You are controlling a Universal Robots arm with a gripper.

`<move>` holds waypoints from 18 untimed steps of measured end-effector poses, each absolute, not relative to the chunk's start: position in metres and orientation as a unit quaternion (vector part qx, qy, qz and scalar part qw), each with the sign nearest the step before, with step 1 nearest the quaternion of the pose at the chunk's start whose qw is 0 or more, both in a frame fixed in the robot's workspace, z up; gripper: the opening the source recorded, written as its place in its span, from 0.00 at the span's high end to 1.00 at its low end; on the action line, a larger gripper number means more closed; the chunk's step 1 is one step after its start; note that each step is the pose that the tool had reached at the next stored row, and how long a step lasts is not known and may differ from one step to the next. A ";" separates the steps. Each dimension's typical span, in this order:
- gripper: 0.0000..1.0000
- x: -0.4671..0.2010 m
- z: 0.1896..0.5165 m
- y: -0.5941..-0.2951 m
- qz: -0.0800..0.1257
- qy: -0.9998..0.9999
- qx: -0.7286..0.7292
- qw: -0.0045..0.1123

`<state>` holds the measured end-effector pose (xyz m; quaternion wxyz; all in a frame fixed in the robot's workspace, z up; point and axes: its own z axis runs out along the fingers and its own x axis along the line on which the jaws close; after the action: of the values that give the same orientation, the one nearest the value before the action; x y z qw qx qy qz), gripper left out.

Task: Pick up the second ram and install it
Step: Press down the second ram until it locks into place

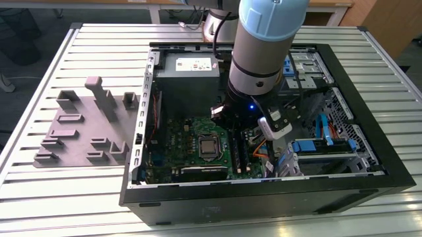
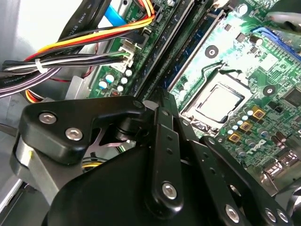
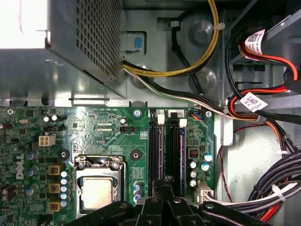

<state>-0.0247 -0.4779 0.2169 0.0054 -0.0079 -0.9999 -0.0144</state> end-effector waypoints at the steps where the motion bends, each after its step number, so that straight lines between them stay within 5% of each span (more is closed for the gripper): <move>1: 0.89 -0.025 0.216 -0.478 -0.014 -1.000 -0.008 0.006; 18: 0.89 -0.025 0.244 -0.478 -0.015 -1.000 -0.008 0.005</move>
<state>-0.0250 -0.4778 0.2439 0.0054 -0.0079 -0.9998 -0.0146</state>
